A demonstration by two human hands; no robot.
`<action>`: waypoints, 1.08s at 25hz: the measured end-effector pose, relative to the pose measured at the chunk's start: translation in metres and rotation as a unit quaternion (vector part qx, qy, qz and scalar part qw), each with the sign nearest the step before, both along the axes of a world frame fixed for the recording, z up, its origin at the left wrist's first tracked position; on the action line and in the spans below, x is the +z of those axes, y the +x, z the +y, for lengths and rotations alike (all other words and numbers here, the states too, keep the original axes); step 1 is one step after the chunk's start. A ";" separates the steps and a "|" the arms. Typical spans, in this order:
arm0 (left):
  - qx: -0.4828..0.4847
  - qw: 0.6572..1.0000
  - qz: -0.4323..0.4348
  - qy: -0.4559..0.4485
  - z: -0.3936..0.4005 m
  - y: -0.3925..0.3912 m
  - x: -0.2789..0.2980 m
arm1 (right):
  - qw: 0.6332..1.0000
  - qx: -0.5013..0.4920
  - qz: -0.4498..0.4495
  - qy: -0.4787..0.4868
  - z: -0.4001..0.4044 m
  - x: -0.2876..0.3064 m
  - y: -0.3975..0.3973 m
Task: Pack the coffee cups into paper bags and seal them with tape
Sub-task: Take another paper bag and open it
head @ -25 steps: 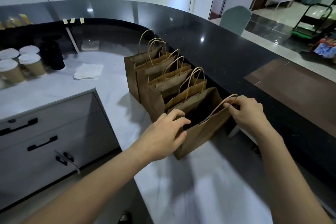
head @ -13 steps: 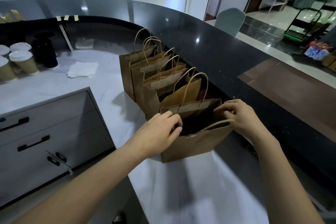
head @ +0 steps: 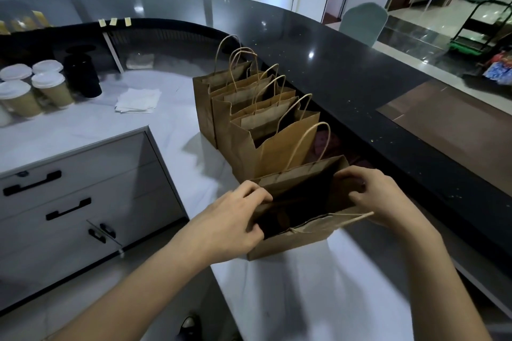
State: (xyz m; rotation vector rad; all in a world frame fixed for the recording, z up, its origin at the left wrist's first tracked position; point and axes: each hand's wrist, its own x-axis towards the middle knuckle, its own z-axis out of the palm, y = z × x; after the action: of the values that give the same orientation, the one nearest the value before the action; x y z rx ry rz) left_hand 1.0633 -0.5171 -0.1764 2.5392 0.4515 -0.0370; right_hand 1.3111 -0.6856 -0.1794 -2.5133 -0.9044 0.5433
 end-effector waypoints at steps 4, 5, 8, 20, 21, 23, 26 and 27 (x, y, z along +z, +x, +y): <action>0.030 0.999 0.026 -0.012 0.007 -0.016 0.004 | 1.000 0.004 -0.002 0.010 -0.002 -0.005 -0.013; 0.033 0.999 0.031 -0.014 0.009 -0.020 0.004 | 1.000 0.006 0.001 0.011 -0.001 -0.006 -0.016; 0.037 0.998 0.046 -0.020 0.014 -0.034 0.006 | 1.000 0.017 0.008 0.019 0.003 -0.009 -0.028; 0.138 0.989 0.015 -0.041 0.064 -0.117 0.020 | 0.986 0.131 0.042 0.092 0.040 0.022 -0.094; 0.148 0.988 0.014 -0.041 0.068 -0.124 0.021 | 0.984 0.144 0.044 0.096 0.048 0.025 -0.099; 0.171 0.984 0.009 -0.045 0.075 -0.137 0.022 | 0.979 0.166 0.047 0.106 0.064 0.027 -0.109; 0.220 0.974 0.006 -0.063 0.083 -0.157 0.020 | 0.973 0.189 0.040 0.128 0.089 0.025 -0.122; 0.234 0.970 0.001 -0.064 0.087 -0.165 0.018 | 0.970 0.202 0.035 0.134 0.099 0.024 -0.127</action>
State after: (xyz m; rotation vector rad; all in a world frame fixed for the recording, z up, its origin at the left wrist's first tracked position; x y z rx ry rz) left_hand 0.8985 -0.4305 -0.1580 2.2471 1.0035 0.1033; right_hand 1.1840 -0.5869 -0.1554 -2.0641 -1.3742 0.5837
